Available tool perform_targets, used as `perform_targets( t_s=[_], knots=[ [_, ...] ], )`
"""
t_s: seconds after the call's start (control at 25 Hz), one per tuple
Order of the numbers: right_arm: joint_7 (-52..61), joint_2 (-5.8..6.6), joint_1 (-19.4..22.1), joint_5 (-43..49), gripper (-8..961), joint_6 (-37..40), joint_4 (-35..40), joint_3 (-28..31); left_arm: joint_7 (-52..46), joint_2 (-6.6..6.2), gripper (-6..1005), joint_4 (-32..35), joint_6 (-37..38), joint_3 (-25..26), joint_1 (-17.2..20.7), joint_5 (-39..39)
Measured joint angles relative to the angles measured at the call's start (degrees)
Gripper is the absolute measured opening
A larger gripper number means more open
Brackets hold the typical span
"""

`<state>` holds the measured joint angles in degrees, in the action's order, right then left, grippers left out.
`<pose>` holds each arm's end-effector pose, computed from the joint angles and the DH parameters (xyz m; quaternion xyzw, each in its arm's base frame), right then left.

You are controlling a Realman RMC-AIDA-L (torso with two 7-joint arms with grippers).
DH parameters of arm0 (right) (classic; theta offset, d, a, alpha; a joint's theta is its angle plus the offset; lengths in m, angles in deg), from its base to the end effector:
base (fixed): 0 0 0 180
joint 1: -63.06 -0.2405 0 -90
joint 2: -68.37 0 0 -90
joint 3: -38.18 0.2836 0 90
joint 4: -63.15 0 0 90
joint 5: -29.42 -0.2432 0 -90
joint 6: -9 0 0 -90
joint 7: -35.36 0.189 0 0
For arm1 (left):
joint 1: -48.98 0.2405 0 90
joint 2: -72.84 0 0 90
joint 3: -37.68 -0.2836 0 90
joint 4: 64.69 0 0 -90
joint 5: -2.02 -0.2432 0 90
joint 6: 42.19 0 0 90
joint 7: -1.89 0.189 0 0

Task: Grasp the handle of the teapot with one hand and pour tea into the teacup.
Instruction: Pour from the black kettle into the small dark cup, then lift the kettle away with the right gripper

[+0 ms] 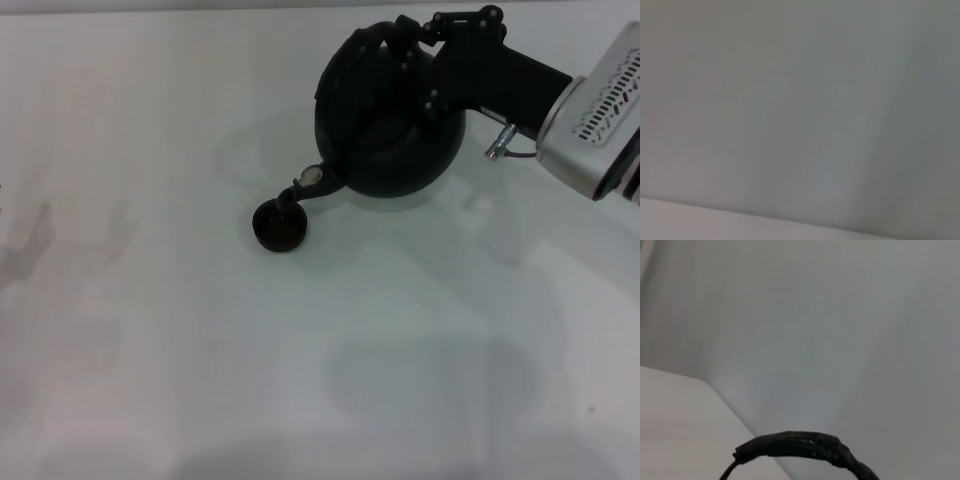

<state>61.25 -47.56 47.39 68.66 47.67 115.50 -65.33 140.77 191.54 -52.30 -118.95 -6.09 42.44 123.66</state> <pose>0.2318 0.4158 -0.0983 -0.8878 -0.0339 0.2014 0.4125 -0.4497 0.2738 -0.0165 -0.6967 -0.3464 -0.3339 0.5322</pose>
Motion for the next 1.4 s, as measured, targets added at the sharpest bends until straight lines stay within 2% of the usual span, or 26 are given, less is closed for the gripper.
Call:
perform_targets(
  t_s=[0.28,0.84,1.4],
  knots=[
    [-4.37,-0.08,0.12,0.00,121,-4.16,1.69,-1.61,-0.02,0.08,880,0.00,0.02,0.01,-0.24,0.00],
    [-9.21,-0.01,0.93,0.00,117,-4.60,2.92,-2.68,-0.17,0.13,879,0.00,-0.07,0.00,-0.77,0.00],
    [-13.41,0.00,1.93,-0.06,112,-8.68,7.01,-5.46,-0.28,0.30,880,-0.20,-0.58,0.01,-0.69,0.02]
  ],
)
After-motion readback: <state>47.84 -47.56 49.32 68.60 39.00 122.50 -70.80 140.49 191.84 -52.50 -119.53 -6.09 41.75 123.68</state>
